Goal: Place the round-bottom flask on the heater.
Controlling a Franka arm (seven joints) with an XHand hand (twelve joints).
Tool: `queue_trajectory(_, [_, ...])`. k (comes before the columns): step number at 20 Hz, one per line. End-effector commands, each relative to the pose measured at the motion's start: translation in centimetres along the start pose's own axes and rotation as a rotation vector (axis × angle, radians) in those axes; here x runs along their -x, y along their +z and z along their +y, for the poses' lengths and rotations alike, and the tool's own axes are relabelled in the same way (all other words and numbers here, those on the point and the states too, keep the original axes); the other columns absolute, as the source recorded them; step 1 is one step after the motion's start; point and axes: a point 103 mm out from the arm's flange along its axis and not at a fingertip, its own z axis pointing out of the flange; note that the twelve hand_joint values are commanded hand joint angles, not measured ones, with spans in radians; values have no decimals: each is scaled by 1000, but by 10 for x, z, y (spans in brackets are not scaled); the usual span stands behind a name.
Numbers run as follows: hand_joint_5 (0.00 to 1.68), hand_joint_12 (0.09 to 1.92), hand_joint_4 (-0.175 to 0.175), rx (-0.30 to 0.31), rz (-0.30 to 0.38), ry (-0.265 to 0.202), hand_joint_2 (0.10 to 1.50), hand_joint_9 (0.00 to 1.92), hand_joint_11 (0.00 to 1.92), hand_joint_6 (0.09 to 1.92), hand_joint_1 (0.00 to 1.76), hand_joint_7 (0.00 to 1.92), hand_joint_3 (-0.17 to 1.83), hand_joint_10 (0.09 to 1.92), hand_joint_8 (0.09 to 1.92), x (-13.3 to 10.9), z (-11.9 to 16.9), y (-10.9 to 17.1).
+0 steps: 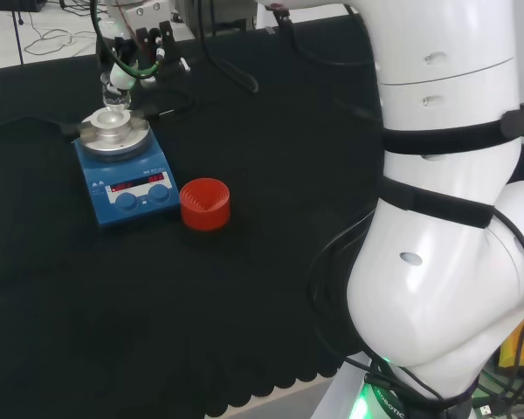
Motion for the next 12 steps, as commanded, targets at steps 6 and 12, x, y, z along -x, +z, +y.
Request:
queue_trajectory(6, [1085, 1344, 43, -24, -2, -37, 671, 618, 354, 1081, 1103, 307, 827, 605, 667, -11, 23, 14])
queue_trajectory(12, [1085, 1344, 41, -28, 2, -39, 670, 616, 356, 1081, 1104, 306, 828, 605, 668, -8, 29, 19])
